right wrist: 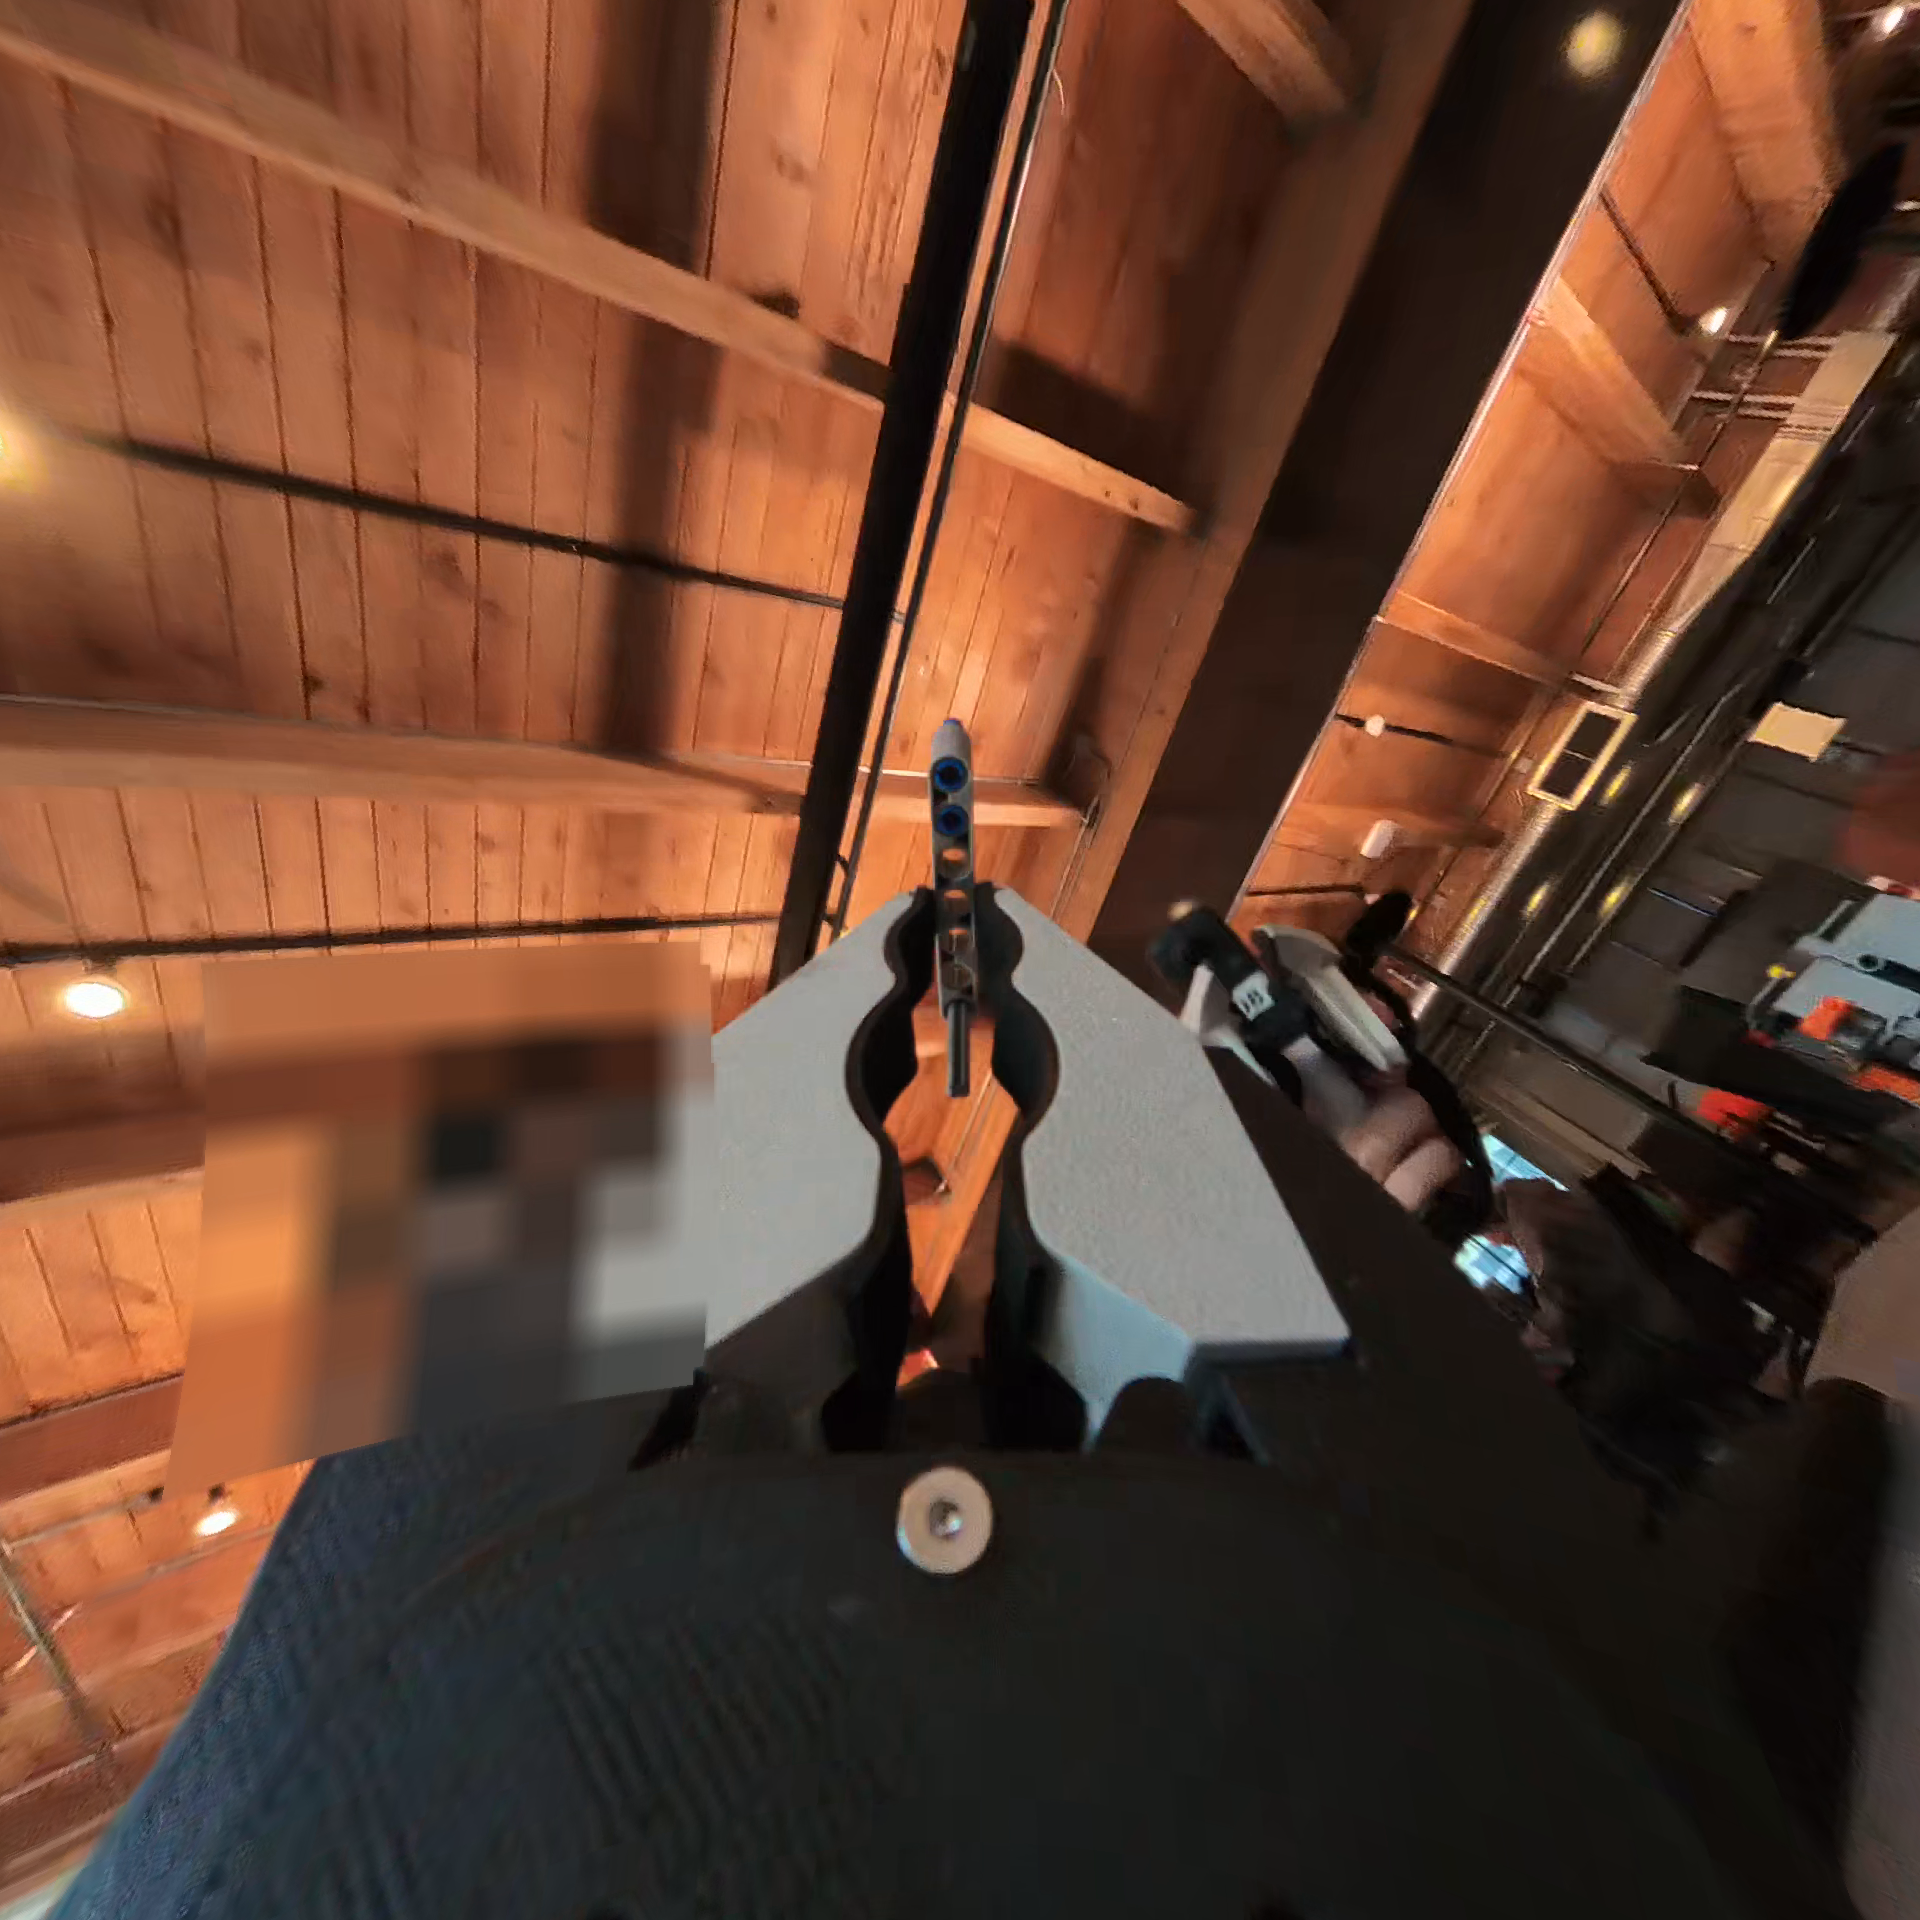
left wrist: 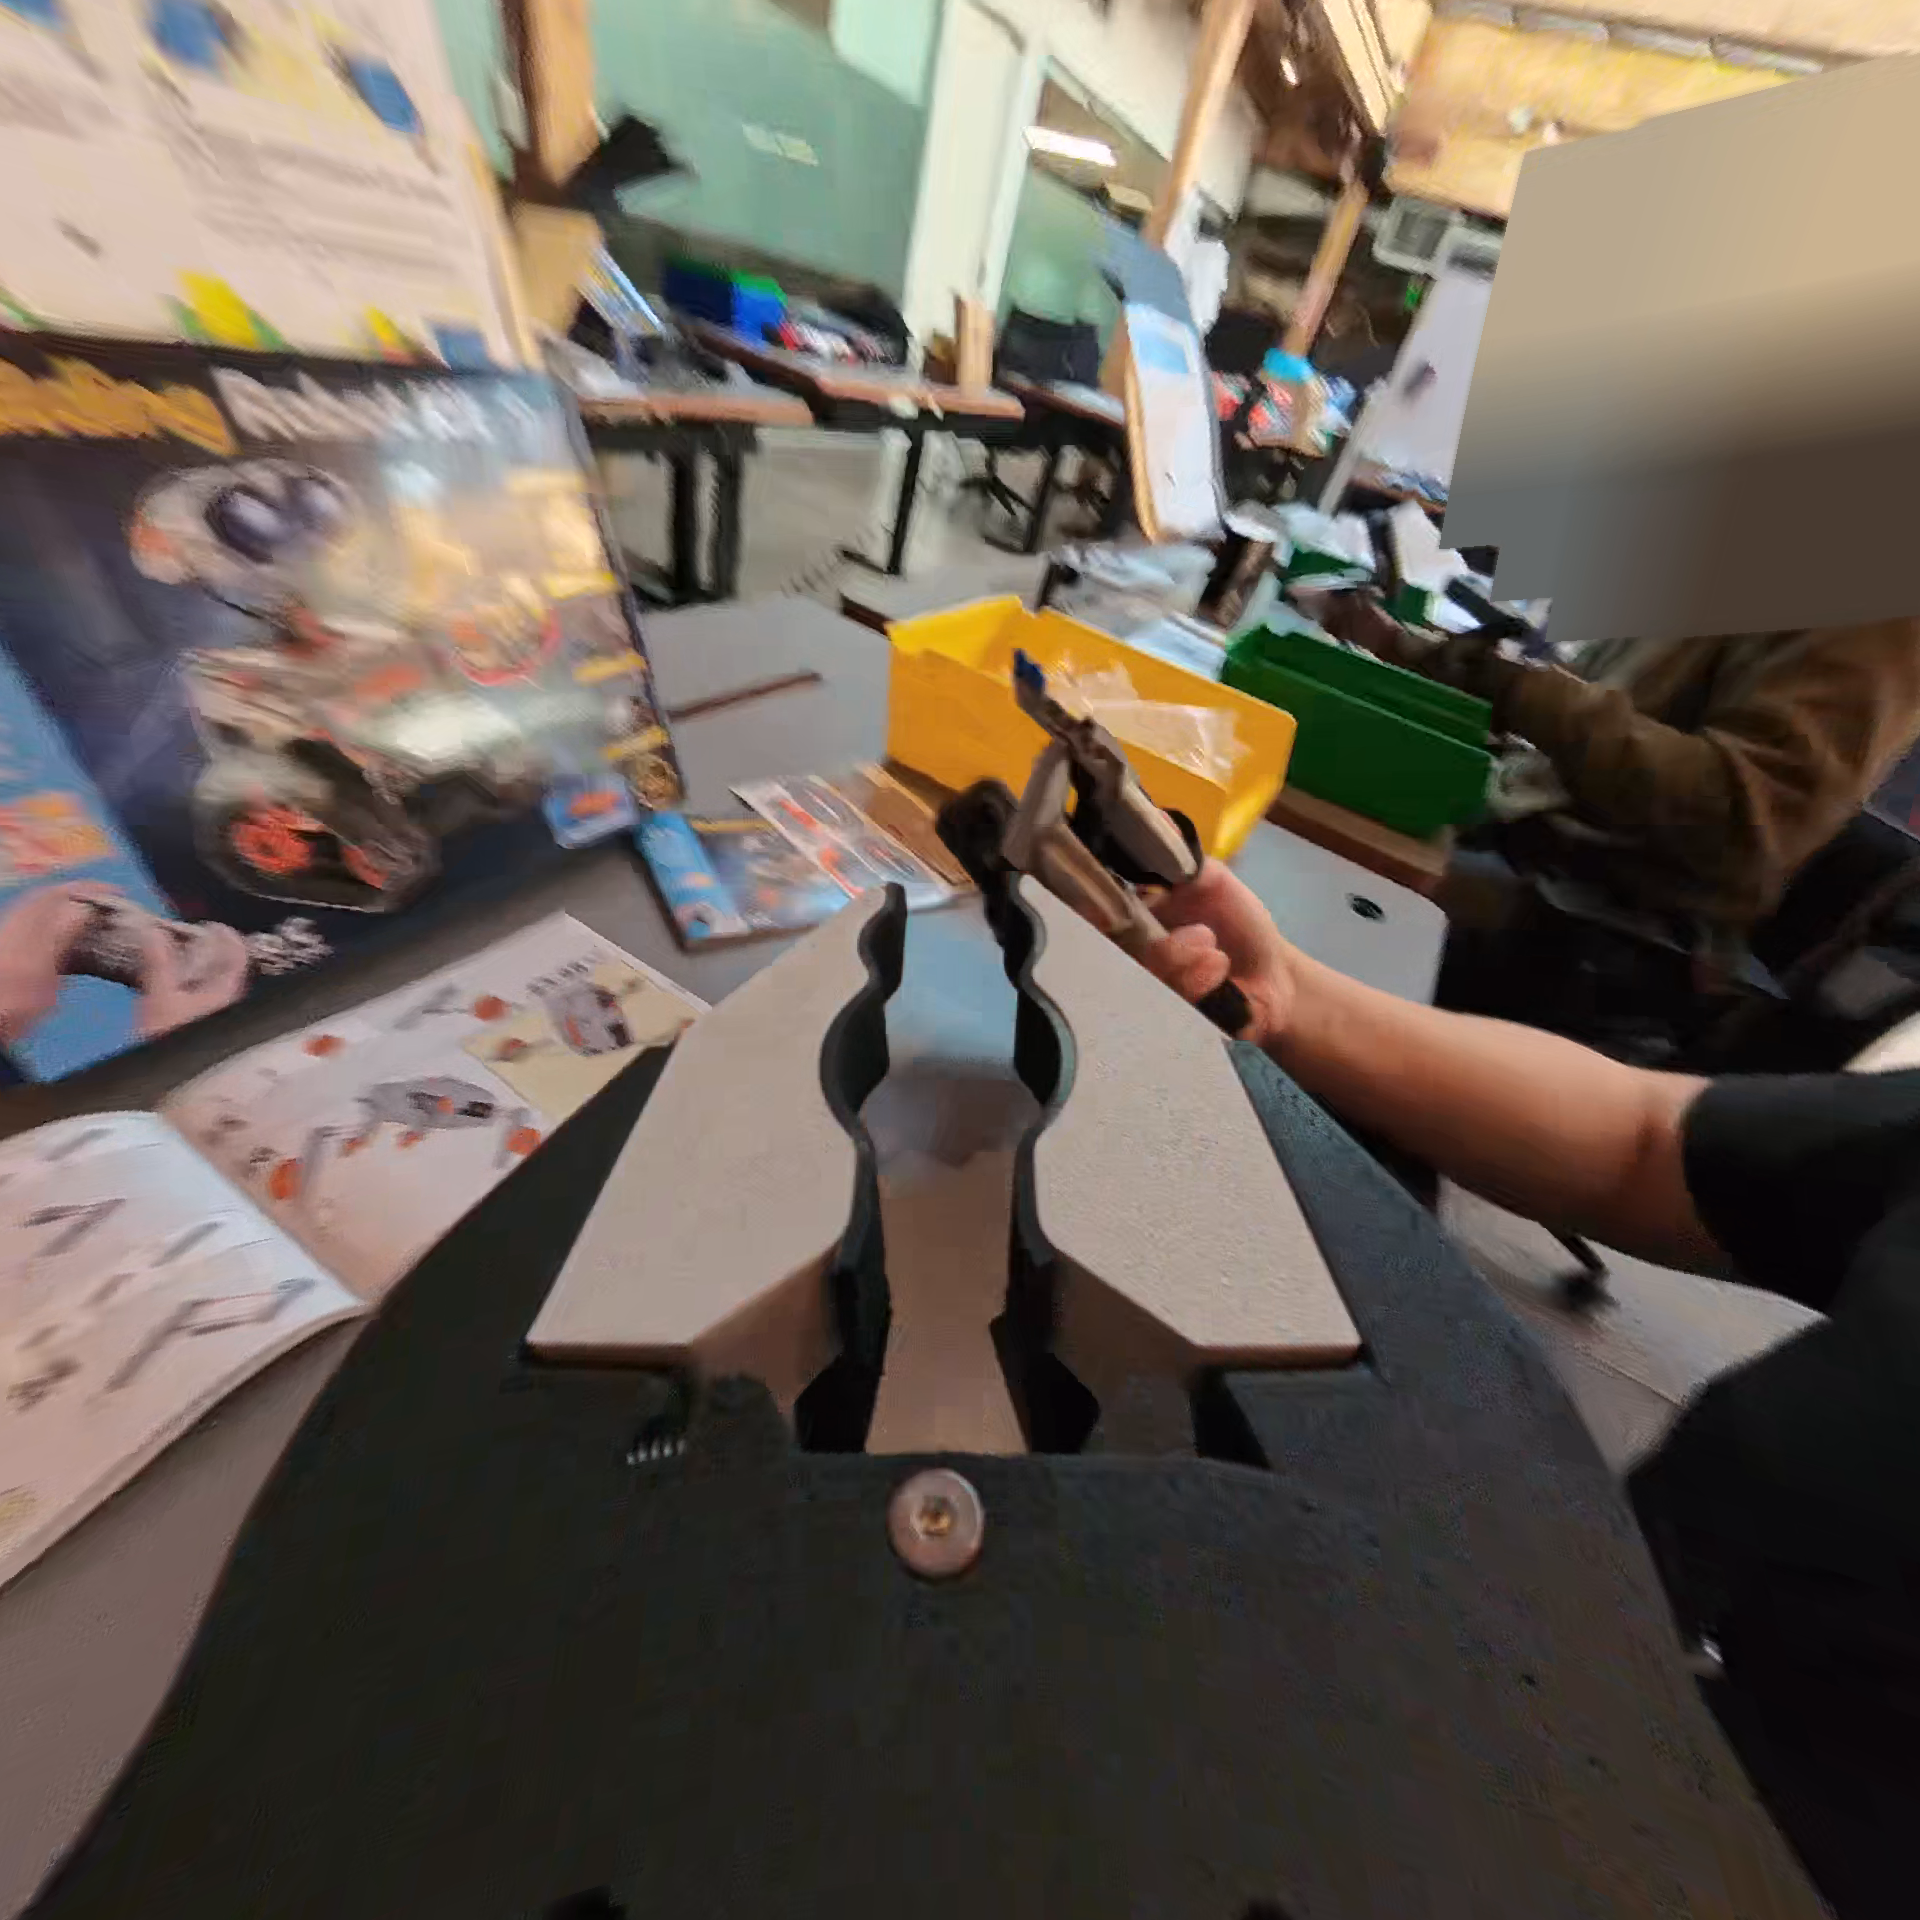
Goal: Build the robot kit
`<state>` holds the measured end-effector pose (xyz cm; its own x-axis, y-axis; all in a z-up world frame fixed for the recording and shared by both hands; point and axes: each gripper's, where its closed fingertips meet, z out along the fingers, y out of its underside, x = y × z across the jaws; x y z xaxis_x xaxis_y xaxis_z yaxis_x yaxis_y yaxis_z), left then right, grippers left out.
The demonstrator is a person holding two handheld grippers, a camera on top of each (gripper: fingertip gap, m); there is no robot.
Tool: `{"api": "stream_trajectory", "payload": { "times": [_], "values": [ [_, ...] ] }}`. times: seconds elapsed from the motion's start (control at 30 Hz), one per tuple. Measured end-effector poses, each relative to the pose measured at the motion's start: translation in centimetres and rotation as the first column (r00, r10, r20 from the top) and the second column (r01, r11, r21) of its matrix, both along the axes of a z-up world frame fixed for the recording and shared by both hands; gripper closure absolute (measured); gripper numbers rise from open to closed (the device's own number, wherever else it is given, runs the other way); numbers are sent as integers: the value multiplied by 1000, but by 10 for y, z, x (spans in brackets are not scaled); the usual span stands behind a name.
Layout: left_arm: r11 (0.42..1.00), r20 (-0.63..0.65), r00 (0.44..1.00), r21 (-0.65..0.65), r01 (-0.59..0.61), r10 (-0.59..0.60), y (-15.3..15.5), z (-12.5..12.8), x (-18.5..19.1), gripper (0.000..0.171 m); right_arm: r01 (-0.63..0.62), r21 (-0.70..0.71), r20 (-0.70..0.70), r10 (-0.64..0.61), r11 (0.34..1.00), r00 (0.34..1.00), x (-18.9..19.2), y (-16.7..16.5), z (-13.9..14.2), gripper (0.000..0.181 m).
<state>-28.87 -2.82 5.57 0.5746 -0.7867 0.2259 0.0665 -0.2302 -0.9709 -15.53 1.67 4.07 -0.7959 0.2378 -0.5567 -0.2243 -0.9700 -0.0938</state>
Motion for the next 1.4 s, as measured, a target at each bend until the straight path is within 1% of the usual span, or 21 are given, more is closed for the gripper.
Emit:
{"api": "stream_trajectory", "payload": {
  "times": [0.07,0.1,0.13,0.23,0.3,0.4,0.47,0.5,0.6,0.67,0.73,0.8,0.87,0.97,1.07,1.13,1.23,1.4],
  "values": [
    [988,54,992,96,-119,114,-8,5,-23,156,11,10,33,-11,1000,999,-10,-3,-5,176],
    [984,68,989,111,-141,134,-12,4,-28,156,10,36,57,-12,999,998,-16,-8,-6,175],
    [986,62,989,95,-137,132,-17,-1,-29,155,3,61,76,-8,998,997,-22,-13,-6,175],
    [994,42,994,10,-105,105,-25,-23,-27,151,-7,99,131,-6,995,991,-37,-23,-10,175],
    [997,73,995,-37,-63,66,-32,-32,-22,152,4,153,214,-37,988,976,-49,-31,-17,175],
    [982,112,993,-178,64,-45,-43,-54,3,150,3,310,334,-111,951,936,-72,-51,-28,175],
    [965,98,992,-243,99,-77,-45,-72,18,150,2,381,362,-151,925,920,-85,-62,-31,176],
    [961,107,990,-250,118,-93,-46,-75,25,150,1,391,373,-159,920,914,-91,-66,-33,175],
    [958,145,981,-239,159,-126,-48,-74,39,151,5,368,371,-151,930,916,-100,-72,-36,175],
    [963,122,984,-221,154,-129,-47,-75,43,156,-3,335,372,-129,942,919,-104,-73,-40,176],
    [970,74,991,-208,127,-114,-44,-79,44,167,-1,321,376,-126,947,918,-105,-71,-43,176],
    [972,48,993,-207,113,-105,-41,-81,44,167,-1,325,389,-133,946,911,-105,-69,-45,176],
    [967,54,992,-223,126,-116,-41,-83,43,167,-5,327,396,-132,945,909,-107,-69,-46,175],
    [954,112,984,-252,162,-137,-42,-81,42,168,-25,318,403,-111,948,909,-109,-70,-46,176],
    [950,154,979,-261,172,-135,-42,-79,38,168,-99,358,473,-89,928,877,-117,-81,-54,169],
    [942,150,977,-277,188,-151,-44,-81,37,168,-115,398,483,-102,910,869,-119,-86,-54,176],
    [927,141,974,-308,212,-176,-48,-85,35,168,-135,435,510,-120,890,851,-121,-91,-58,176],
    [924,103,976,-318,213,-190,-54,-90,33,168,-167,429,536,-101,888,838,-123,-95,-63,176]
  ]
}}
